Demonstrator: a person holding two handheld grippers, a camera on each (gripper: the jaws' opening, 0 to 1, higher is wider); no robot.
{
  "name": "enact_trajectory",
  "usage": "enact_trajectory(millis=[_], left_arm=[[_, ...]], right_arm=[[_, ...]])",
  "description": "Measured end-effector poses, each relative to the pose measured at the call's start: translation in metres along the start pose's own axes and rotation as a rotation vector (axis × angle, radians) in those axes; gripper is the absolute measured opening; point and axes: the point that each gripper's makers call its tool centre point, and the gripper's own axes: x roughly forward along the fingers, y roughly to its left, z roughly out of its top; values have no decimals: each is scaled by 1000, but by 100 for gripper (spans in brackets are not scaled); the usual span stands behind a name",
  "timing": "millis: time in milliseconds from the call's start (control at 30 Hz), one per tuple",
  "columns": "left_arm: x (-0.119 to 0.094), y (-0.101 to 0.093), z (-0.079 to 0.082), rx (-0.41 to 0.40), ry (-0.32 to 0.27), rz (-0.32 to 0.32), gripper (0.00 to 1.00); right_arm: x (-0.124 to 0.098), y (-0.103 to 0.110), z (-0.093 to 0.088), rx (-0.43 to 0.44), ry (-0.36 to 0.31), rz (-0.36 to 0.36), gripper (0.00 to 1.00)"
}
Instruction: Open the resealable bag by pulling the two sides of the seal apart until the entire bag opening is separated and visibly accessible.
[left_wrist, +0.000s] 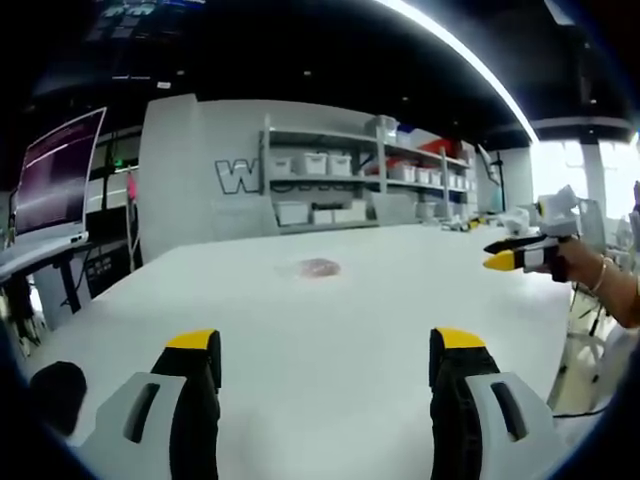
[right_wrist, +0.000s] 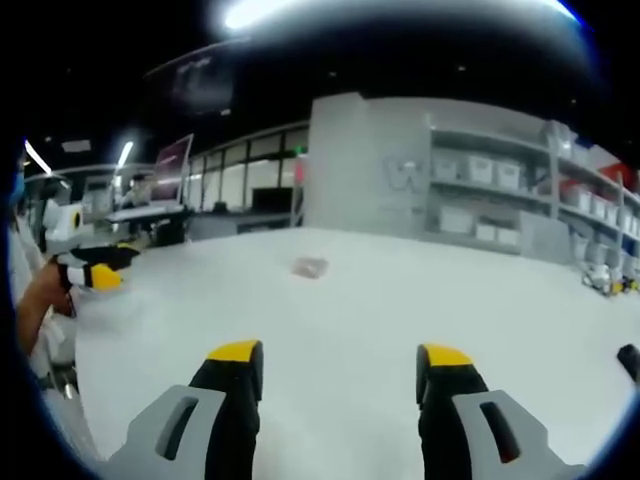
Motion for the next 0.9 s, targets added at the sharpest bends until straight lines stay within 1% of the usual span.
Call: enact_trajectory(millis=[367,900], left_arm=[[-1,-1,-4,-5,3,-1,84],[-4,-1,-6,-8,2,0,84]], right_arm=[[8,5,10,-5,-13,14,62],[19,2,11,-4,-5,14,61]])
